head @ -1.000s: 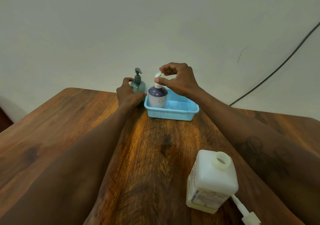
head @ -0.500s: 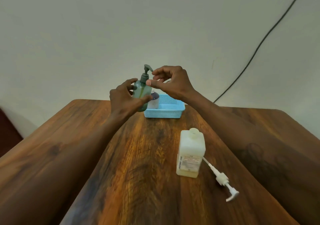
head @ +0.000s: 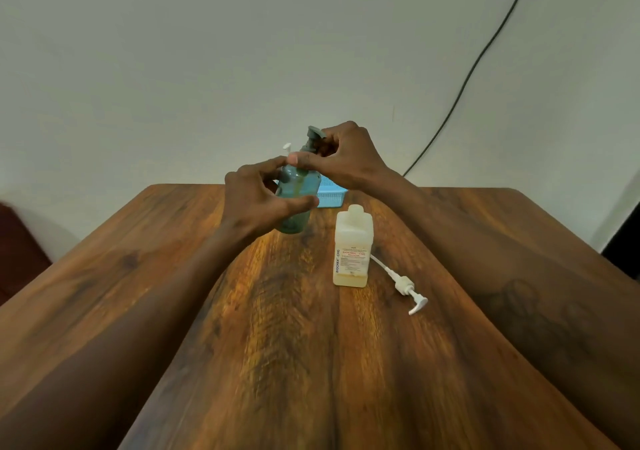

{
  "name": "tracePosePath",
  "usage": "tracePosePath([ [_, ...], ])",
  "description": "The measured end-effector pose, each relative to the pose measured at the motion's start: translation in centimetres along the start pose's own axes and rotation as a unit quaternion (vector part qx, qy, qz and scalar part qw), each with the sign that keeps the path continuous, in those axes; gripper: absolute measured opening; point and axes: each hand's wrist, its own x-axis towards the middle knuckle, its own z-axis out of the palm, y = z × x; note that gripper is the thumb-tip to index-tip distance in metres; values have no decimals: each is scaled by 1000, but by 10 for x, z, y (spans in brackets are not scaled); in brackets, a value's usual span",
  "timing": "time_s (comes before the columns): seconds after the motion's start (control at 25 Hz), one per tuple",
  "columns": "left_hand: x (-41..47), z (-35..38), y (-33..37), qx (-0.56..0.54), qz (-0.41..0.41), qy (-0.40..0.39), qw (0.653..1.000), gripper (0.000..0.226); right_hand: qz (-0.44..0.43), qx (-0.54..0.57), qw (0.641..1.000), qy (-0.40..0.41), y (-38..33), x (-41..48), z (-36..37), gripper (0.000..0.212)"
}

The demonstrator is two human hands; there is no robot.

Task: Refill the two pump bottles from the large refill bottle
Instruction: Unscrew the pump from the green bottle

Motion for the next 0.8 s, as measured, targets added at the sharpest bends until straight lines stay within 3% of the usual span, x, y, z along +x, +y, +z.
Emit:
tracePosePath([
  [0.2, -29, -35, 17, -120, -77, -114, 983, 51, -24, 91, 990, -101, -24, -29, -12, 21],
  [0.32, -43, -48, 25, -100, -81, -128, 983, 53, 30, 233, 954, -186, -33, -41, -21, 46],
  [0.4, -56, -59, 37, -34, -57, -133, 989, 54, 44, 205, 959, -192, -40, -46, -23, 60],
  [0.48, -64, -68, 43, 24, -39, -131, 990, 60, 12, 71, 989, -126, -45, -49, -17, 50],
  [0.6, -71, -70, 39, 57, -23, -132, 989, 68, -21, -37, 997, -67, -49, -51, -5, 38],
  [0.72, -72, -70, 31, 42, -12, -128, 991, 71, -1, 25, 988, -155, -48, -51, -6, 23],
  [0.8, -72, -70, 24, 41, -17, -151, 987, 69, 2, 90, 971, -220, -48, -53, -11, 40],
])
